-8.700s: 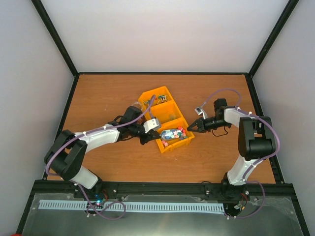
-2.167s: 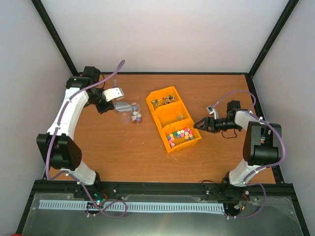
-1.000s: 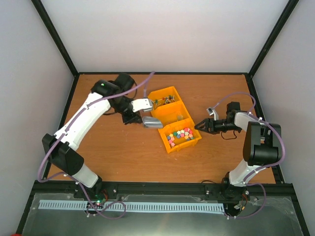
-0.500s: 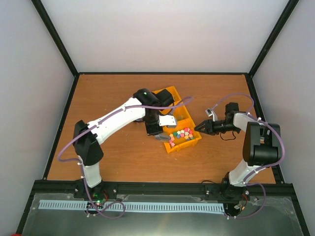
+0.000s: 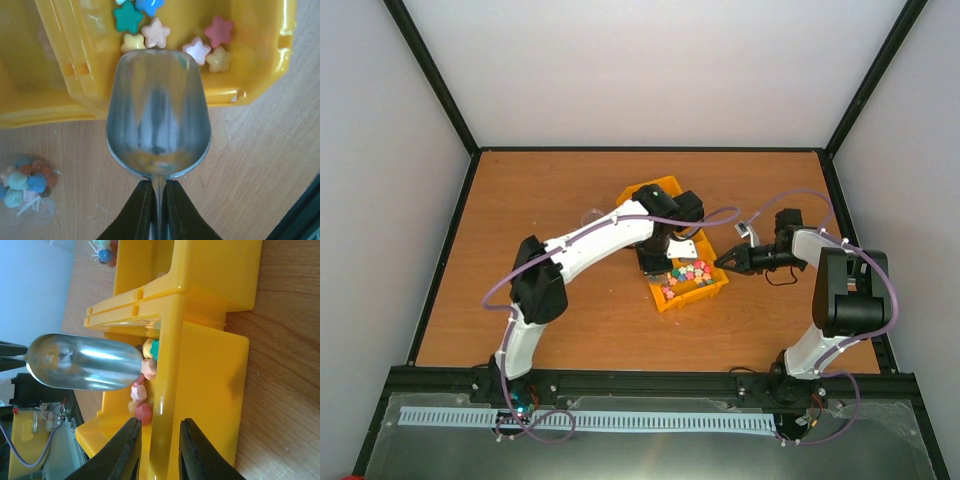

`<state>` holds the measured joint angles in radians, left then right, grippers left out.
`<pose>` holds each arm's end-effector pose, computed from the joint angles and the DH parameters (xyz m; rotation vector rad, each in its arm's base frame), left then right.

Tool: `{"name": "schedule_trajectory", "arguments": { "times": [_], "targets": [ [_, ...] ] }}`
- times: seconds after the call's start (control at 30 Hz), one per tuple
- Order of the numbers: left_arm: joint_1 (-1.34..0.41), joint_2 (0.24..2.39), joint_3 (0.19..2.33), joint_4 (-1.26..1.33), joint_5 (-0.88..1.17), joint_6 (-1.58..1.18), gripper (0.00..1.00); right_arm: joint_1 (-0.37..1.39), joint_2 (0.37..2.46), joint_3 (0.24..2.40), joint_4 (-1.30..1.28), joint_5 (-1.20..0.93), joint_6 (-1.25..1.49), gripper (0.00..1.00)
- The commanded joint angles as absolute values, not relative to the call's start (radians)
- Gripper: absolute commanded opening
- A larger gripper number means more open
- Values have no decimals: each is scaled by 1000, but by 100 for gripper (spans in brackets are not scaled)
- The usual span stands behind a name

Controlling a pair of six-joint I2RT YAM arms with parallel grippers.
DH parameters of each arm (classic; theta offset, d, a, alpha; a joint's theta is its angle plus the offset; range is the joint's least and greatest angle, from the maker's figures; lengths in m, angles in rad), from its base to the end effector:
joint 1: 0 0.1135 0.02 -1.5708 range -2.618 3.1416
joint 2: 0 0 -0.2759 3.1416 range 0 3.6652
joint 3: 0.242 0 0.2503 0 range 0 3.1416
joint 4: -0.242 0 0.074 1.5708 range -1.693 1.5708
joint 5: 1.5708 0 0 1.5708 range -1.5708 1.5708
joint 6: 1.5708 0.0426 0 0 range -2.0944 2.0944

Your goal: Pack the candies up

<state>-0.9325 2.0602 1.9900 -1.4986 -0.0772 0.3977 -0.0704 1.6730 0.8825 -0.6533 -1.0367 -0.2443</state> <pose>0.2389 -0.3165 0.2833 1.9236 2.4528 0.1153 0.2758 0.0173 0.1625 -0.3094 2.4986 1.3923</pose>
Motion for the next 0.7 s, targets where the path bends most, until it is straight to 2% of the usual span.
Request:
{"name": "schedule_trajectory", "arguments": {
  "times": [0.0, 0.17, 0.37, 0.53, 0.67],
  "targets": [
    [-942, 2124, 2060, -1558, -101, 372, 1, -63, 1689, 877, -645, -1064, -250, 21],
    [-940, 2170, 2047, -1491, -76, 368, 1, -61, 1697, 881, -649, -1066, -252, 13],
    [-893, 2117, 1863, -1273, 67, 345, 1, -62, 1695, 880, -649, -1061, -251, 3],
    [-827, 2025, 1564, -945, 160, 360, 1, -61, 1704, 880, -648, -1058, -246, 3],
    [-806, 1986, 1439, -767, 226, 364, 1, -61, 1695, 872, -638, -1053, -236, 3]
  ]
}}
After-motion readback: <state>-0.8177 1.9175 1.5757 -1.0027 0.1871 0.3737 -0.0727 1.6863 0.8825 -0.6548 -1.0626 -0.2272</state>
